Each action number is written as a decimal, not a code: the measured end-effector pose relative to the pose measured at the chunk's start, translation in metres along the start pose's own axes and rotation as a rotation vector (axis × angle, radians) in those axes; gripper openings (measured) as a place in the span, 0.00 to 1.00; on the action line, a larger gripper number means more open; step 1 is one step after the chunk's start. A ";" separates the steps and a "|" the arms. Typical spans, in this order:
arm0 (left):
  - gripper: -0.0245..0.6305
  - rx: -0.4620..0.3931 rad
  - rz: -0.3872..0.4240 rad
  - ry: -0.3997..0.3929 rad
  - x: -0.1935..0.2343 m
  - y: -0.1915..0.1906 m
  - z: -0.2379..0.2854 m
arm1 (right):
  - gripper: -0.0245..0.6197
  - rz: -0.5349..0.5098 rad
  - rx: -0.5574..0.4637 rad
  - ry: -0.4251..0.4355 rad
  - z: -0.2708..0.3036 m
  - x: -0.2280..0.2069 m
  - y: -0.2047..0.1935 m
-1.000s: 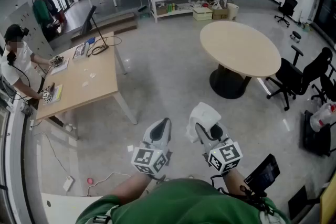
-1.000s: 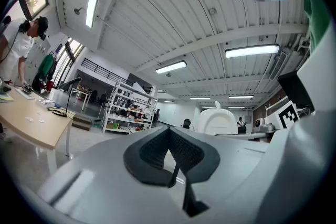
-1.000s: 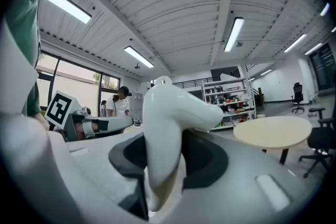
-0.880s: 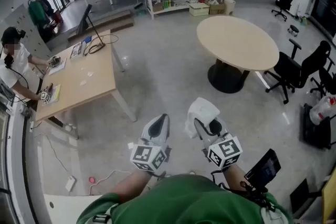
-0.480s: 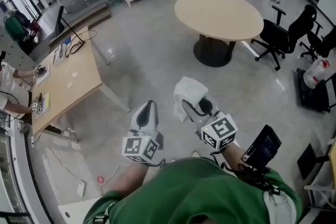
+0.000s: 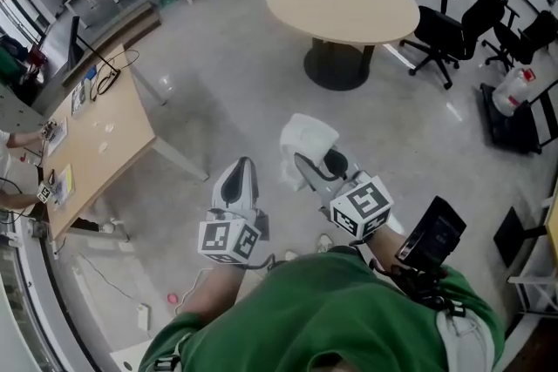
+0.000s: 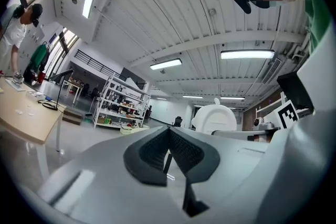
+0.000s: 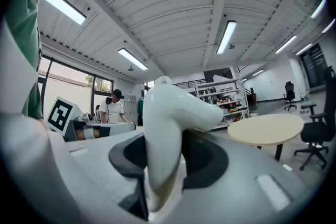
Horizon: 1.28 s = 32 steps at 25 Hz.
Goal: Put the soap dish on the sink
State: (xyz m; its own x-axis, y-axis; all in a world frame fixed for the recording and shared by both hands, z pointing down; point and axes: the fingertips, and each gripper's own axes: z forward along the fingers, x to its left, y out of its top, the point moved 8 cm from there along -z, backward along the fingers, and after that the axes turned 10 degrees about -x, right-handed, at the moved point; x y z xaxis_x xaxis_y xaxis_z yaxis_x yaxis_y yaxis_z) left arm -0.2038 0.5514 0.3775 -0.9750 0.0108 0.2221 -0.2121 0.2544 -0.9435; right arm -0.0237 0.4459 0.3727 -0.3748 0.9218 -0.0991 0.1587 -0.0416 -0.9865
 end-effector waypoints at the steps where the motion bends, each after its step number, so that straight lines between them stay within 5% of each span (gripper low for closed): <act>1: 0.05 0.003 -0.001 -0.007 0.000 0.000 0.001 | 0.27 -0.001 0.001 -0.006 -0.001 -0.001 0.001; 17: 0.05 0.036 -0.036 -0.111 0.001 -0.012 0.010 | 0.27 -0.016 -0.016 -0.147 -0.020 -0.006 0.005; 32: 0.05 0.033 -0.046 -0.235 -0.076 -0.045 0.096 | 0.27 -0.029 -0.069 -0.248 -0.069 -0.101 0.026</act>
State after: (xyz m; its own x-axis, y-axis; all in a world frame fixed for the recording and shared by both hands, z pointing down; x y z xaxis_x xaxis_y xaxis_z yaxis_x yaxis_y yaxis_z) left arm -0.1267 0.4466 0.3796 -0.9520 -0.2265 0.2056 -0.2552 0.2174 -0.9421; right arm 0.0813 0.3783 0.3664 -0.5911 0.7993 -0.1085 0.2032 0.0174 -0.9790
